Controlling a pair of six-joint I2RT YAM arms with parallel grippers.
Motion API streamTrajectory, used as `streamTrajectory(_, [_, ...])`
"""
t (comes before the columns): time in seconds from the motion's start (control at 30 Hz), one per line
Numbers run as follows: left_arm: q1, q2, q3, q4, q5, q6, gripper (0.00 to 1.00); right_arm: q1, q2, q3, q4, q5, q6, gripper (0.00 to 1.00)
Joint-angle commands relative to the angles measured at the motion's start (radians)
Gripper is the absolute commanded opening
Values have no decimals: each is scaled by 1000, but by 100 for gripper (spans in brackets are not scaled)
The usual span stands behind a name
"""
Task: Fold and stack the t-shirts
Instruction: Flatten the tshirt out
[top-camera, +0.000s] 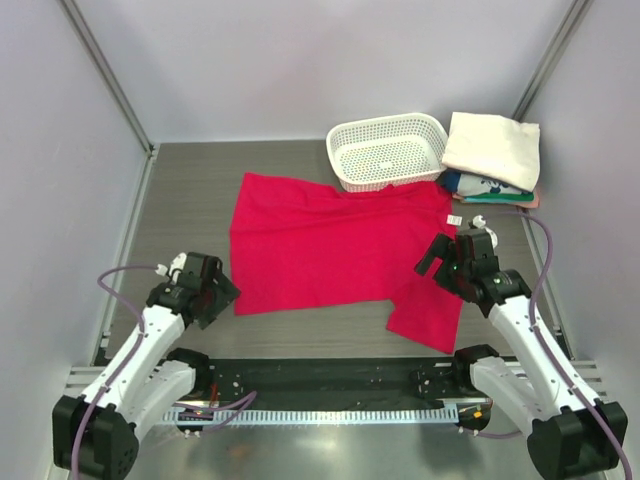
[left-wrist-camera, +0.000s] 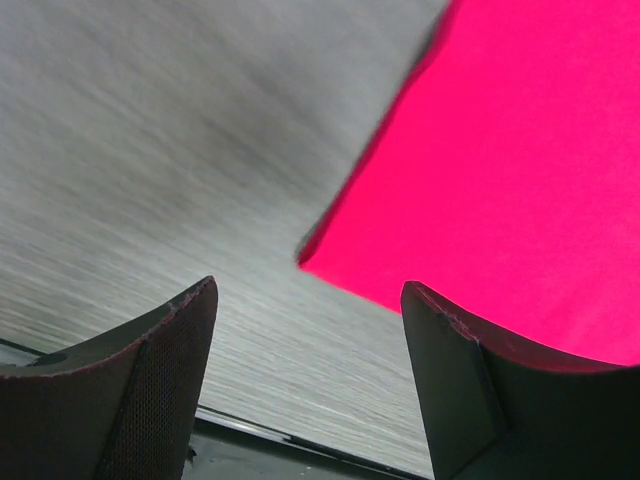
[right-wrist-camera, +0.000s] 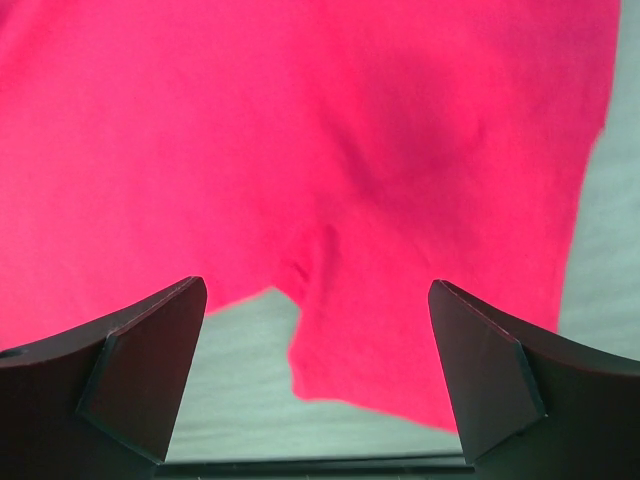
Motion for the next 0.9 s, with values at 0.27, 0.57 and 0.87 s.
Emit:
streamTrajectory(0.27, [-102, 48, -191, 188, 21, -147, 68, -1, -87, -25, -71, 36, 115, 100])
streamTrajectory(0.57, [-113, 139, -206, 384, 22, -115, 16, -2, -24, -54, -57, 85, 161, 100])
streamTrajectory(0.87, [350, 195, -60, 387, 106, 107, 0, 21, 99, -100, -11, 10, 211, 100])
